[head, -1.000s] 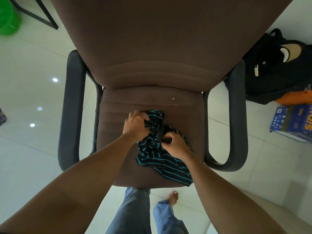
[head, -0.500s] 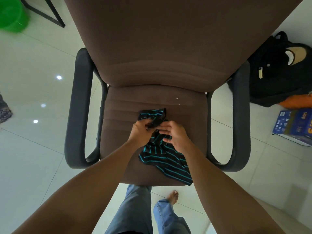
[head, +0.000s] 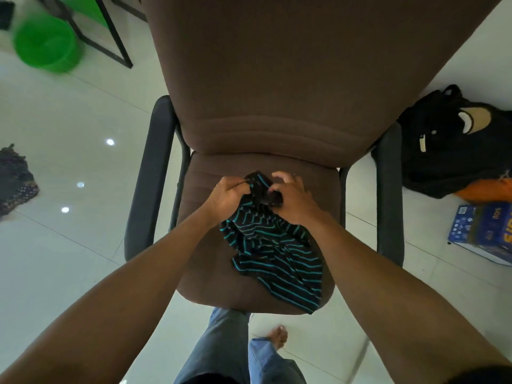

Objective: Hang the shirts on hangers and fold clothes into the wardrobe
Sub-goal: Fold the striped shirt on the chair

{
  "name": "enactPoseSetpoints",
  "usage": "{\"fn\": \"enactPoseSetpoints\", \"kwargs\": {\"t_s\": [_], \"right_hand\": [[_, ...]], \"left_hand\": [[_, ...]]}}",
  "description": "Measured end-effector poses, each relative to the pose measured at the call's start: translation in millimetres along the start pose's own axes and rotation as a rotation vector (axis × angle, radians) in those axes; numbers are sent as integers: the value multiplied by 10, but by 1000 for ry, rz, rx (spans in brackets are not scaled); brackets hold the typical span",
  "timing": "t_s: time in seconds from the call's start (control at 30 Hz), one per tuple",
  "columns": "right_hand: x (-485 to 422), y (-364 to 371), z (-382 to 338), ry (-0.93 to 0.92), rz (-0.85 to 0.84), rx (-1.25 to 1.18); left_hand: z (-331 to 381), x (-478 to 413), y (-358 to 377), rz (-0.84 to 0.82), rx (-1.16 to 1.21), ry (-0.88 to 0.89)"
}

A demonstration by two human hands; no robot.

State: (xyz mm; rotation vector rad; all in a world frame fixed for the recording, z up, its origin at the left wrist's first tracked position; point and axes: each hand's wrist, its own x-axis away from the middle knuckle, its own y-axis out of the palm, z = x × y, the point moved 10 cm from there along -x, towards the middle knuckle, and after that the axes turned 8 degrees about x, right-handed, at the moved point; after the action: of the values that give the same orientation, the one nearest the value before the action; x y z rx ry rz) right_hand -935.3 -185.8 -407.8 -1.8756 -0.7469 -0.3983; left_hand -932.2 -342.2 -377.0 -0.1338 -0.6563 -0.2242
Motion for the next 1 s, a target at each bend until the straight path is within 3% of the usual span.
{"fn": "enactPoseSetpoints", "kwargs": {"t_s": [0.07,0.13,0.37,0.53,0.7,0.87,1.0], "right_hand": [[149,-87,43,4,-1,12],[358,-239,80,43,55,-162],[1359,-1023,185,117,361,-683],[2259,-1487,6,-4,232,-856],[3246,-2182,-259,-118,302,-777],[4201,-3040,-596,-236,601,-651],[4872,-3550,-995,-298,729,-468]], "left_hand": [[173,111,-162,100,12,14],[349,233,-306,206,36,63],[1071,850,-388,283,-14,354],[1730,1604,-395,377,-86,532],[2454,2500,-398,419,-160,692],[3328,3575,-356,434,-334,894],[3918,4389,-315,422,-448,999]]}}
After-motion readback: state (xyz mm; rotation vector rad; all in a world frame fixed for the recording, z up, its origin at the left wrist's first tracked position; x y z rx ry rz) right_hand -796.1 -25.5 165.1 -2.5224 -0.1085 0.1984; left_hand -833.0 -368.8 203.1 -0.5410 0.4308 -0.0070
